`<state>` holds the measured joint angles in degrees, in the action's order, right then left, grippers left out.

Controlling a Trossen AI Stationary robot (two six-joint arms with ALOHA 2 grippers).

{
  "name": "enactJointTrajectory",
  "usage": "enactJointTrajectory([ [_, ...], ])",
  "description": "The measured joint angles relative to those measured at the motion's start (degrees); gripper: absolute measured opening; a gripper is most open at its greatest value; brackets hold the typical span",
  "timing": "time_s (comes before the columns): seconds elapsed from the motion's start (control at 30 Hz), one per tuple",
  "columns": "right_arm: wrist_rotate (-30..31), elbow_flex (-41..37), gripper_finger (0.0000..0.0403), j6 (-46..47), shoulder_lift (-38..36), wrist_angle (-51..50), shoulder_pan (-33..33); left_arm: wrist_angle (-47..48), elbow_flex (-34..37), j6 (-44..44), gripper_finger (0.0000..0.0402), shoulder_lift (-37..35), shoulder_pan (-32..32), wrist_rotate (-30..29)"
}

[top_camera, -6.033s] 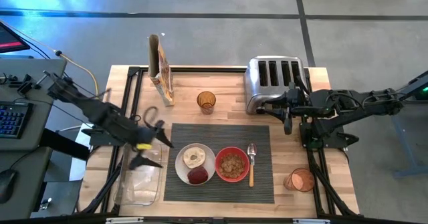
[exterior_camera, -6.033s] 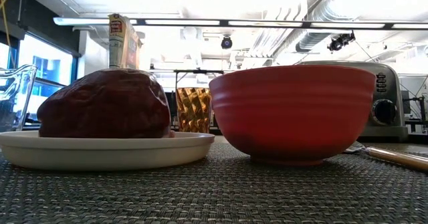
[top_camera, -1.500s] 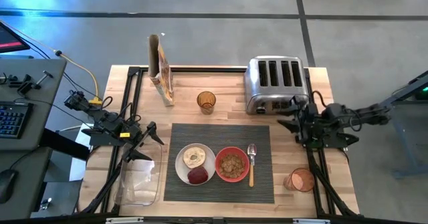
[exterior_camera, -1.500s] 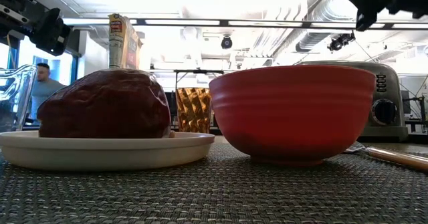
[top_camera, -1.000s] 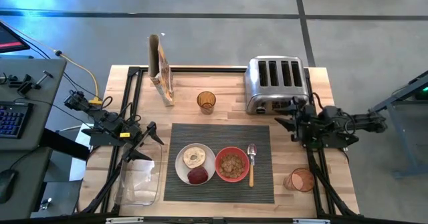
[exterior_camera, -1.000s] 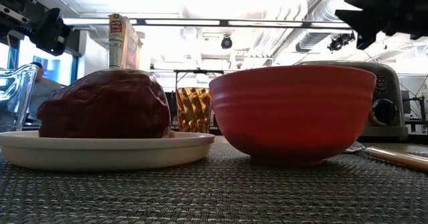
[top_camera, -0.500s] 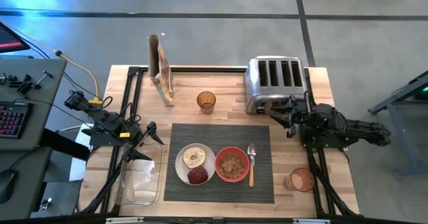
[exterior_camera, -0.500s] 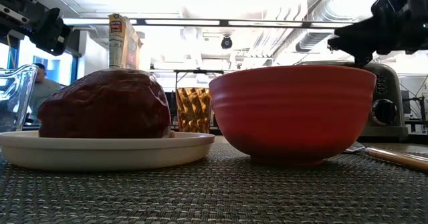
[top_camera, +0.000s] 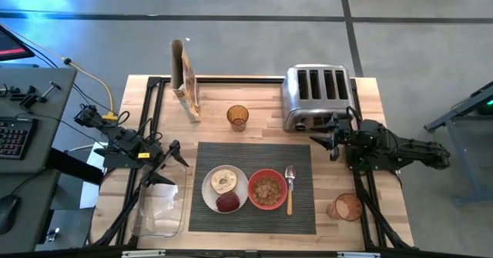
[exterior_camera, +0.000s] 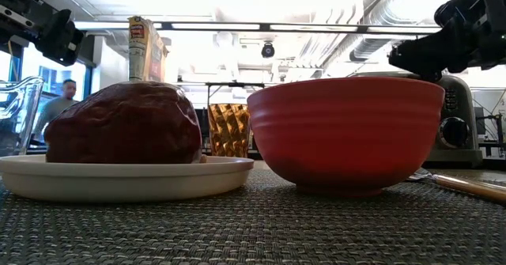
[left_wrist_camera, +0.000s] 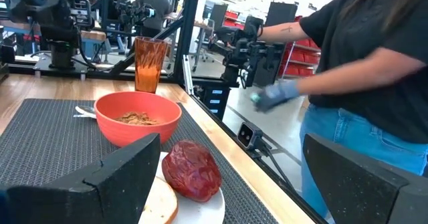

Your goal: Arrange a breakfast setting

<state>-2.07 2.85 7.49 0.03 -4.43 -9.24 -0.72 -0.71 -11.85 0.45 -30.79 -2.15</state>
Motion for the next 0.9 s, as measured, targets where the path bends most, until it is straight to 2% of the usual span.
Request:
enactJointTrajectory([
  [0.9, -1.2, 0.0, 0.0154, 0.0, 0.3, -0.2, 0.0, 0.0, 0.0, 0.0, 0.0356, 0.0, 0.0, 0.0],
])
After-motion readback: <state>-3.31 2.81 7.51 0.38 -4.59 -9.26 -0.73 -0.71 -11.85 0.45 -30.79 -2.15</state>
